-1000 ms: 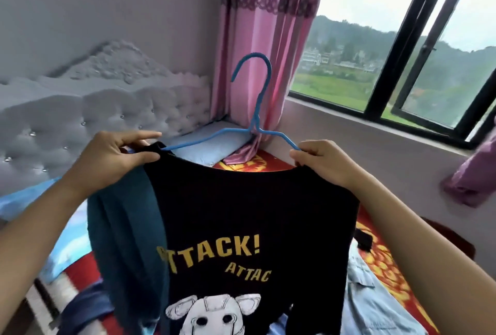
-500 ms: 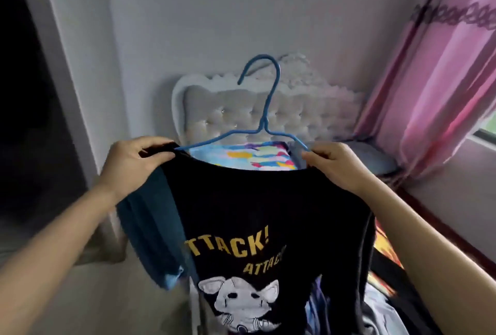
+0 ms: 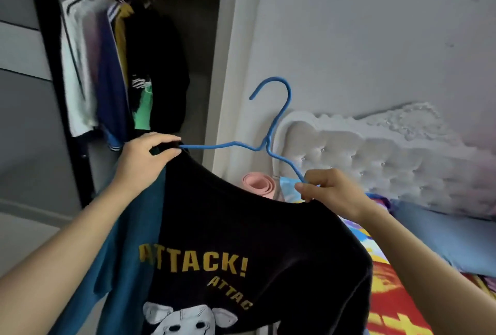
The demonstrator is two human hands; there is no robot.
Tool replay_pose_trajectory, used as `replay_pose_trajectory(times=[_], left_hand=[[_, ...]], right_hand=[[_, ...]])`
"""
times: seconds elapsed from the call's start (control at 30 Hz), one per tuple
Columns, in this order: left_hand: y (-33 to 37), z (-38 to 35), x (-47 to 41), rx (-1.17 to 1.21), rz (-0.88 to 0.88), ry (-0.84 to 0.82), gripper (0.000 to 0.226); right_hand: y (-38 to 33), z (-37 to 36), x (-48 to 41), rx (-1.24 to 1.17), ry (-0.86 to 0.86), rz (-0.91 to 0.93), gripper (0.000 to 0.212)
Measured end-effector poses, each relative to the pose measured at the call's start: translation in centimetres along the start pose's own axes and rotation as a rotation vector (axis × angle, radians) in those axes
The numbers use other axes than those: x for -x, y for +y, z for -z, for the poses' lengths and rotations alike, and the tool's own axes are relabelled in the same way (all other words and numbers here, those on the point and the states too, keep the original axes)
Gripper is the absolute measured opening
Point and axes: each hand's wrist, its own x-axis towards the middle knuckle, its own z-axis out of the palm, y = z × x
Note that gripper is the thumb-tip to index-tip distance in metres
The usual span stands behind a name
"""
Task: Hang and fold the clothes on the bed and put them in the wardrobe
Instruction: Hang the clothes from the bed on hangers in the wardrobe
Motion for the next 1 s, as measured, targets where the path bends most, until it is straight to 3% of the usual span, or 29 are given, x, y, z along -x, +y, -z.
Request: replay_pose_trajectory(times=[0.17, 0.33, 0.53, 0.67, 0.83, 1.0], left_hand=[[-5.9, 3.8, -5.0, -0.168, -0.037, -0.014, 0.023], [-12.2, 7.9, -8.4, -0.197, -0.082, 0.002, 0.020], [-19.3, 10.8, -12.9, -0.185, 0.035, 0.031, 0.018], [-22.2, 9.4, -16.3, -0.188, 0.070, 0.036, 0.018], [-25.8, 7.0, -22.3, -0.162, 0.088, -0.008, 0.023], [-28.5, 6.3, -29.6, -0.186, 0.106, 0.004, 0.024]], right_hand=[[-4.1, -6.4, -8.6, -0.120, 0.118, -0.079, 0.043], [-6.8, -13.6, -16.7, -0.051, 0.086, -0.233, 0.044], [-9.2, -16.2, -26.2, -0.246, 0.047, -0.475, 0.039], [-9.2, -16.3, -31.5, -0.367, 0.074, -0.540, 0.041], [-8.1, -17.9, -40.7, -0.570, 0.104, -0.462, 0.040], [-8.0, -18.5, -50.1, -0.702, 0.058, -0.242, 0.028]])
